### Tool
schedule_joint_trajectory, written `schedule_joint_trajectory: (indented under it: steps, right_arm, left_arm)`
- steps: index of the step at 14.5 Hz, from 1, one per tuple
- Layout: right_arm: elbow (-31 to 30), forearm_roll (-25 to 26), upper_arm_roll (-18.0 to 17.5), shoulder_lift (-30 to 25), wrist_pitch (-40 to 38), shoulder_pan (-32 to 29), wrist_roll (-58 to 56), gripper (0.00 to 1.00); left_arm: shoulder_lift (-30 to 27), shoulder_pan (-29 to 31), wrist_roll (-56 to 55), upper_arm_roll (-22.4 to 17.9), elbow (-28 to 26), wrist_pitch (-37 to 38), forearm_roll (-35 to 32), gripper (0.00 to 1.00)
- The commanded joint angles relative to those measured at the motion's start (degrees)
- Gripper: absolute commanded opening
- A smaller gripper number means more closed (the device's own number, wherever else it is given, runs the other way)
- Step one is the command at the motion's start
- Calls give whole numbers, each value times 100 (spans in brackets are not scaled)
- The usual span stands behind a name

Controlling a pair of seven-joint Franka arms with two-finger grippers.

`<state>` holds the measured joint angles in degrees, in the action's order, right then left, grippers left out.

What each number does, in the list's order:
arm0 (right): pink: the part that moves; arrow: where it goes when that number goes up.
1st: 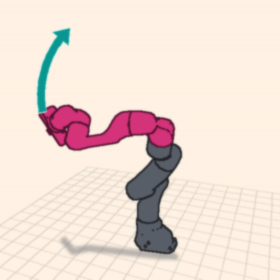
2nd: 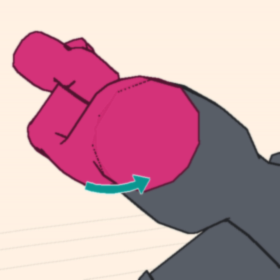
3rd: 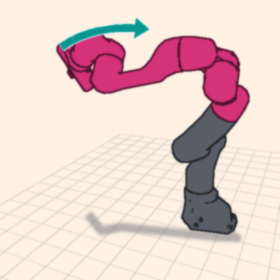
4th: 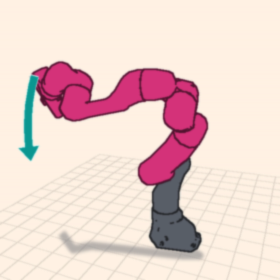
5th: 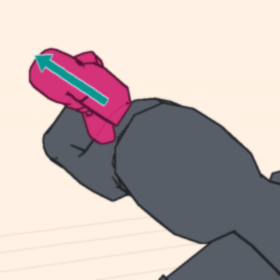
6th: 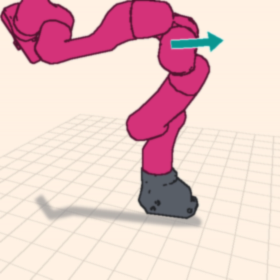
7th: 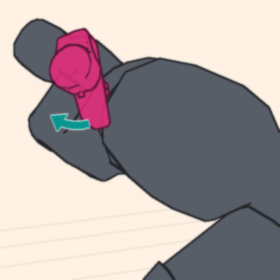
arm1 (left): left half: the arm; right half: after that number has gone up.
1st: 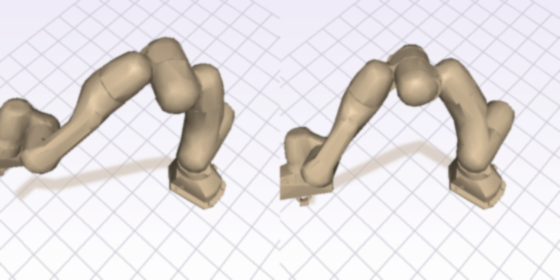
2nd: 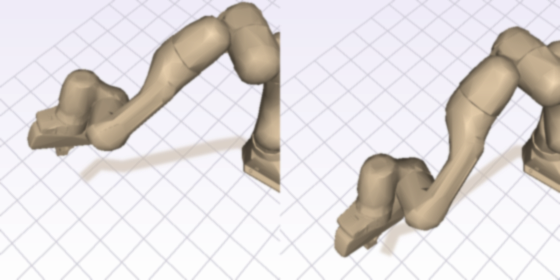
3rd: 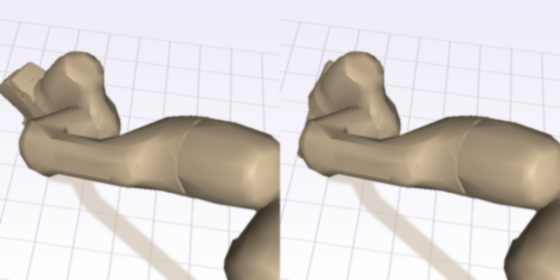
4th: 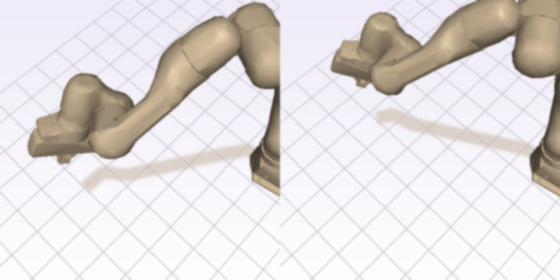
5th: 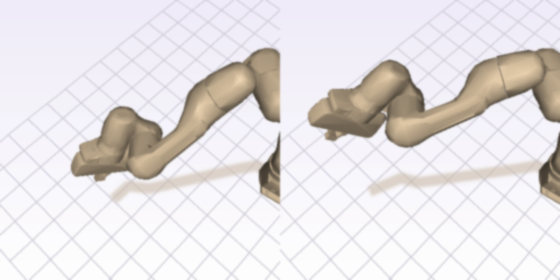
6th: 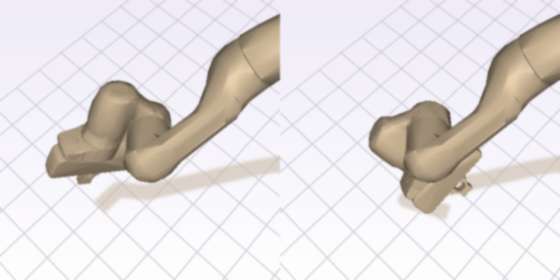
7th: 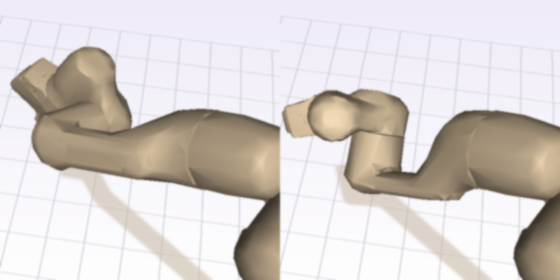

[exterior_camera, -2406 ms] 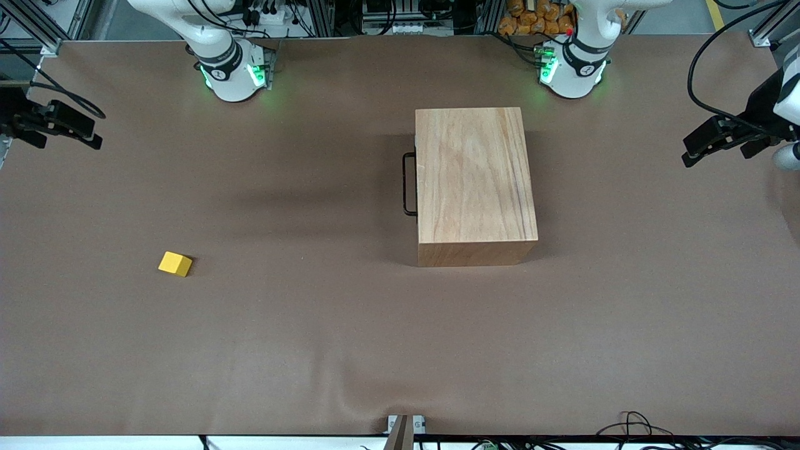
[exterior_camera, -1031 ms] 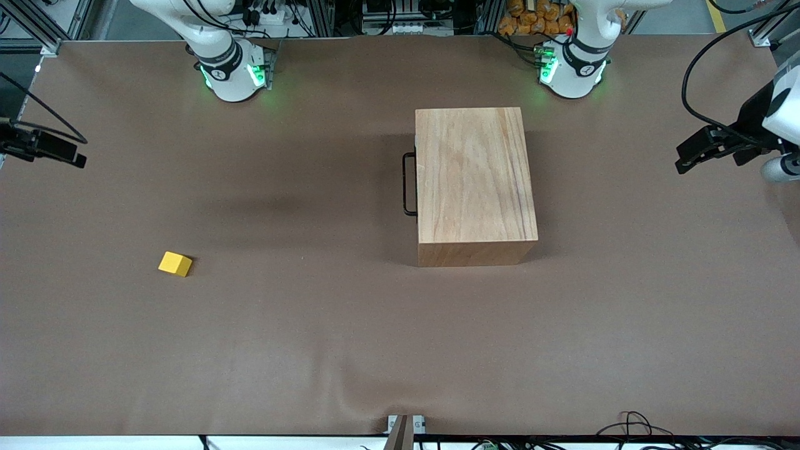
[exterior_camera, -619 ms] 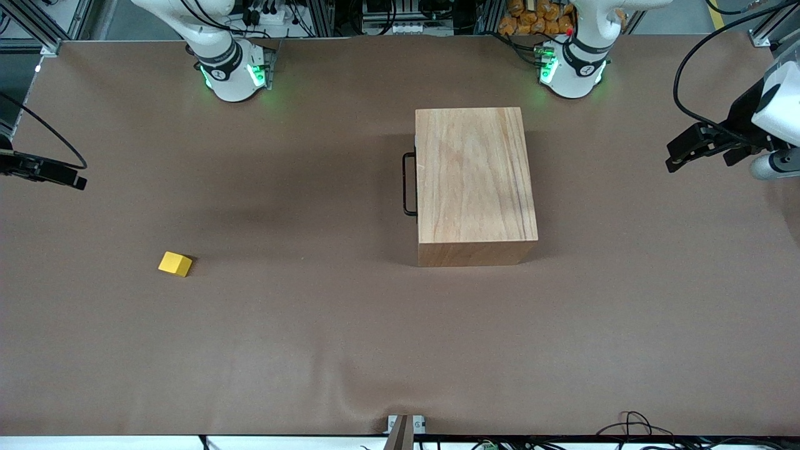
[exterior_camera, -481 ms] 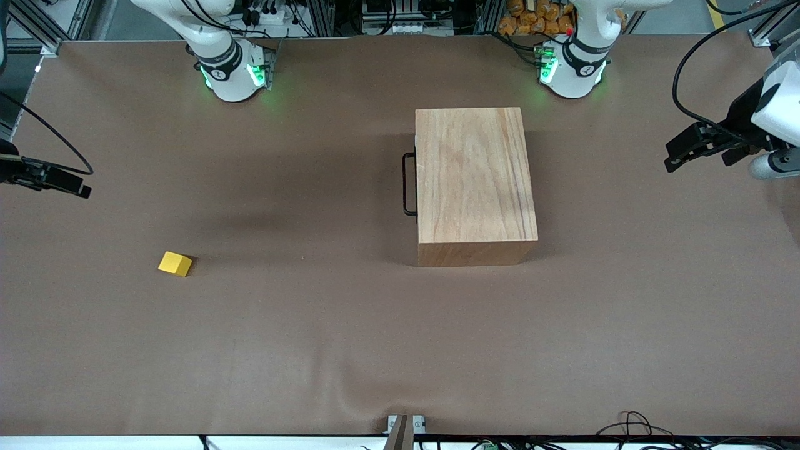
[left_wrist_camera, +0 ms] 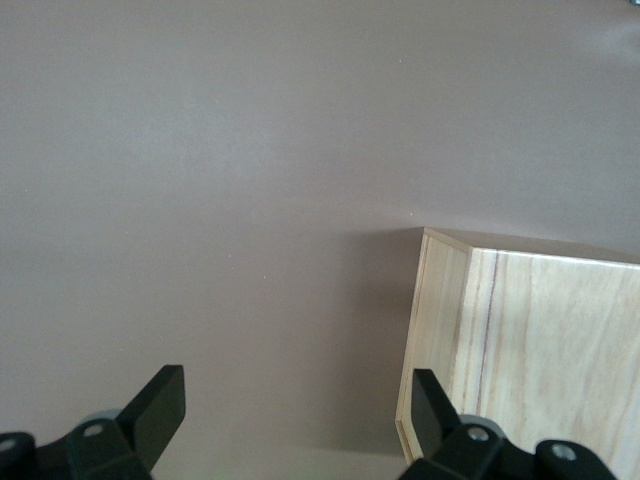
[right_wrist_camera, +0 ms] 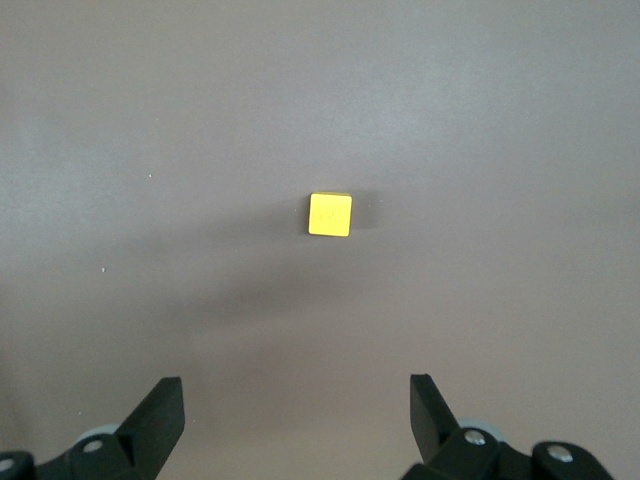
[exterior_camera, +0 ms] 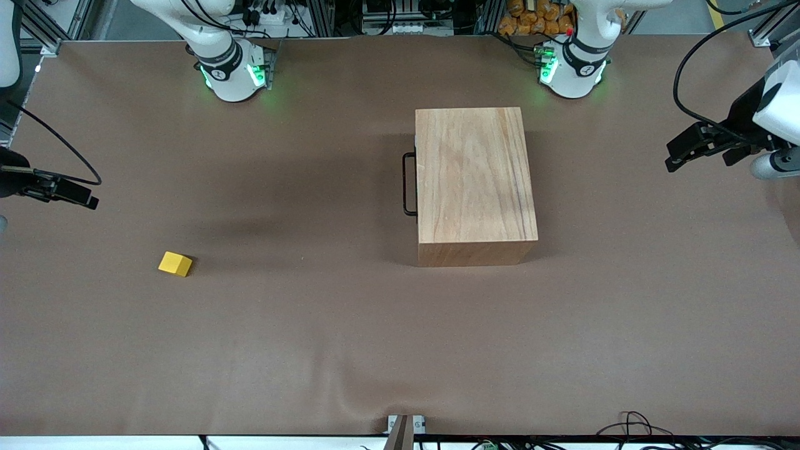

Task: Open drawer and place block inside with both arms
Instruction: 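Move the left gripper to the drawer handle while the right gripper approaches the cube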

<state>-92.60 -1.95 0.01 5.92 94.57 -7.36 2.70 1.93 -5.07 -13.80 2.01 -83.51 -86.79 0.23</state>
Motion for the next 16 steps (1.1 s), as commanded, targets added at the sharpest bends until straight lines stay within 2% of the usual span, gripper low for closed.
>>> schedule_joint_trajectory:
  steps: [1, 11, 13, 16]
  right_arm:
    - [-83, 19, 7, 67, 96, -2, 11, 100]
    - [-417, 19, 7, 164, 351, -72, 11, 100]
    - [-443, 19, 7, 164, 351, -63, 11, 100]
    - [-470, 19, 7, 155, 351, -72, 11, 100]
  left_arm:
    - [27, 76, 0, 1, 115, 128, 65, 100]
    - [62, 77, -71, 1, 107, 136, 108, 100]
    - [88, -37, -106, 27, 80, 127, 109, 100]
    - [421, -616, -1104, 238, 141, 127, 21, 100]
